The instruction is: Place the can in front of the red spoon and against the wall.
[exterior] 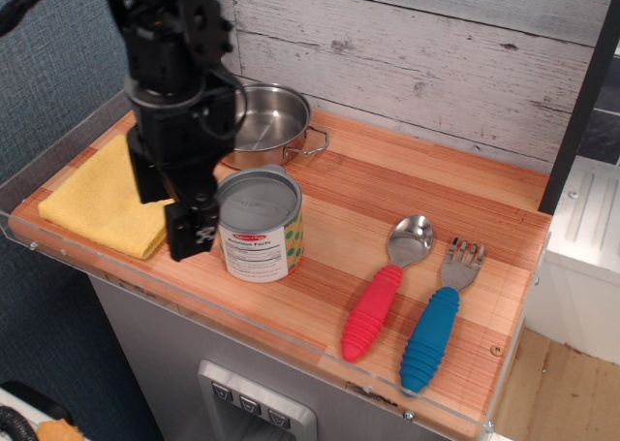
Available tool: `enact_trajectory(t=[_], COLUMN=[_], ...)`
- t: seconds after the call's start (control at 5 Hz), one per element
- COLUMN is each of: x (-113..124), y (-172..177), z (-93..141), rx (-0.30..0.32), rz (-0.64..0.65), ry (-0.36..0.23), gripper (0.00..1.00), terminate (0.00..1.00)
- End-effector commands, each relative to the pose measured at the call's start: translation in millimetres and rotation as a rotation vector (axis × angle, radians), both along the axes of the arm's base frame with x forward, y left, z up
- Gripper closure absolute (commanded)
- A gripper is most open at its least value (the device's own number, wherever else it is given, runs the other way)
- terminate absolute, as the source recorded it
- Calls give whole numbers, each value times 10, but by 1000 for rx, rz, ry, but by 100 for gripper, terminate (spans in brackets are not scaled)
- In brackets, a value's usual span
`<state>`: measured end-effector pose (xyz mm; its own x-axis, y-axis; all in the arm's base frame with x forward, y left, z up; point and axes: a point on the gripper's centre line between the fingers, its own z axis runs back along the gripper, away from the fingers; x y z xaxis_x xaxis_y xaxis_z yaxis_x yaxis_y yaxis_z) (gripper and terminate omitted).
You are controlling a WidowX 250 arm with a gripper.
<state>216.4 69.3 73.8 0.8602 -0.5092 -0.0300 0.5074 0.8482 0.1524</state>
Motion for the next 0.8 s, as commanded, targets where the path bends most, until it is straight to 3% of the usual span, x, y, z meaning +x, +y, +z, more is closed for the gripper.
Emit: enact_trajectory(t=[0.0,0.6], x=[211,622], y=[57,-179], z=[-86,-82], rx=[-45,-65], rz=[-31,38], ry=[-60,-127], gripper=[0,0], terminate=[0,0])
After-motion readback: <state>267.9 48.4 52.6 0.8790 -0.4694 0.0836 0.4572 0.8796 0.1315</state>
